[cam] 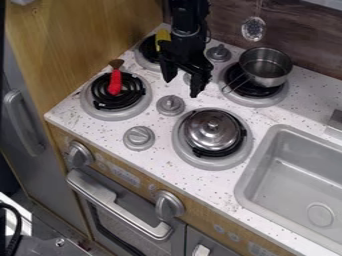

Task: Move the silver pot at the middle of the bunners

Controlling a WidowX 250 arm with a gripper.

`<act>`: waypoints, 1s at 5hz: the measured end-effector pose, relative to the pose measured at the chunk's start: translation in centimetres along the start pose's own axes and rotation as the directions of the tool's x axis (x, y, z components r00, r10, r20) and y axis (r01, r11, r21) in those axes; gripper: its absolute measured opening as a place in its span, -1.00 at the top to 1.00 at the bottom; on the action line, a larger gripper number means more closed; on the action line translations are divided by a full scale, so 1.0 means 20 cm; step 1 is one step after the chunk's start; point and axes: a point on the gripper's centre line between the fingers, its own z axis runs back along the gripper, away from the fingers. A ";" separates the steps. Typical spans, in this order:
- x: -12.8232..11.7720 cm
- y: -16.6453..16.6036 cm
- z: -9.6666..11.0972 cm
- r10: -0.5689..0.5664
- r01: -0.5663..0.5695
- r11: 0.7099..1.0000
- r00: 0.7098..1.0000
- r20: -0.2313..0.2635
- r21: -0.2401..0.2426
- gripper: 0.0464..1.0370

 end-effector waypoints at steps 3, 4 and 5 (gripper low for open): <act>-0.01 -0.05 -0.13 -0.062 0.059 0.998 0.994 -0.089 -0.036 -0.92; 0.07 -0.08 -0.14 -0.127 0.124 0.991 0.989 -0.077 -0.042 -0.92; 0.19 -0.16 -0.11 -0.226 0.224 0.974 0.973 -0.042 -0.043 -0.92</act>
